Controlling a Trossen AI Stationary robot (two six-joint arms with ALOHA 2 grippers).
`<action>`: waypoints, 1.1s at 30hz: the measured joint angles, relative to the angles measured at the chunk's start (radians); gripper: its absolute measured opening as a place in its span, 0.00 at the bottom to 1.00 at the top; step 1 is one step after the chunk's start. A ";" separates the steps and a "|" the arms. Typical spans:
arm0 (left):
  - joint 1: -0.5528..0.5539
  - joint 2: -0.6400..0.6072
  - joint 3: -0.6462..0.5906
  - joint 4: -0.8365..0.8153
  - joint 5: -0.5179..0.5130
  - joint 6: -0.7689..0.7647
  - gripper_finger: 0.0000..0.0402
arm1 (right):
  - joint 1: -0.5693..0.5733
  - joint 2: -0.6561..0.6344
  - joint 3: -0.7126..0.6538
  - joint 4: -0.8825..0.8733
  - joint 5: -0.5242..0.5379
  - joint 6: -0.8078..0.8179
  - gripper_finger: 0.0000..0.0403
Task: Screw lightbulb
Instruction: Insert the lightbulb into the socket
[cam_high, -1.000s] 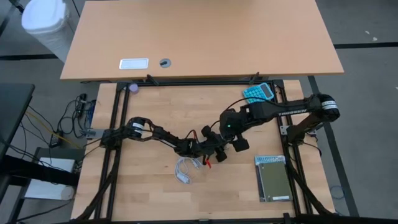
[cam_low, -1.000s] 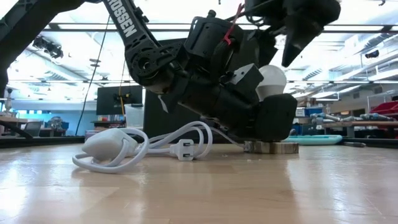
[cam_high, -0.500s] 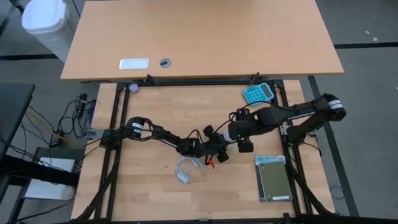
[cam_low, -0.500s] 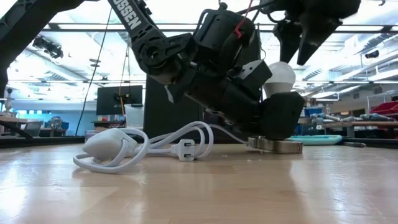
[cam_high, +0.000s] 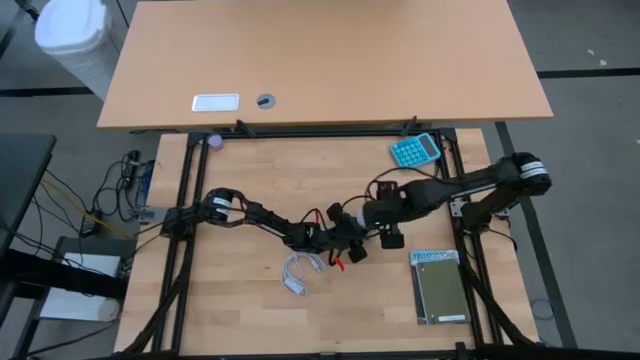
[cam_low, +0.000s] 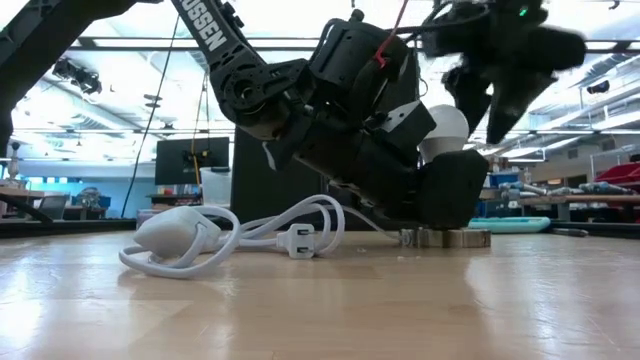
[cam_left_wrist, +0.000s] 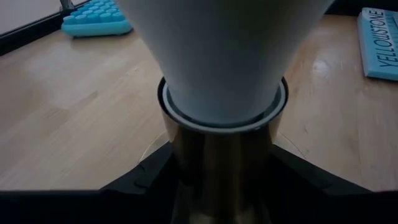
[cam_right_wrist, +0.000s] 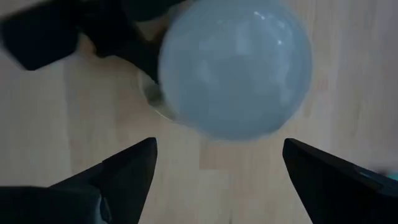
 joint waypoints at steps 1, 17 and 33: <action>0.000 0.000 0.000 -0.001 0.000 0.000 0.51 | -0.004 0.026 0.021 -0.019 0.000 -0.005 0.86; -0.008 0.001 0.001 0.020 -0.027 0.028 0.51 | -0.035 0.085 0.170 -0.319 0.121 -0.024 0.86; -0.019 0.000 -0.069 0.134 -0.046 0.008 0.51 | -0.069 0.085 0.122 -0.488 0.256 0.080 0.86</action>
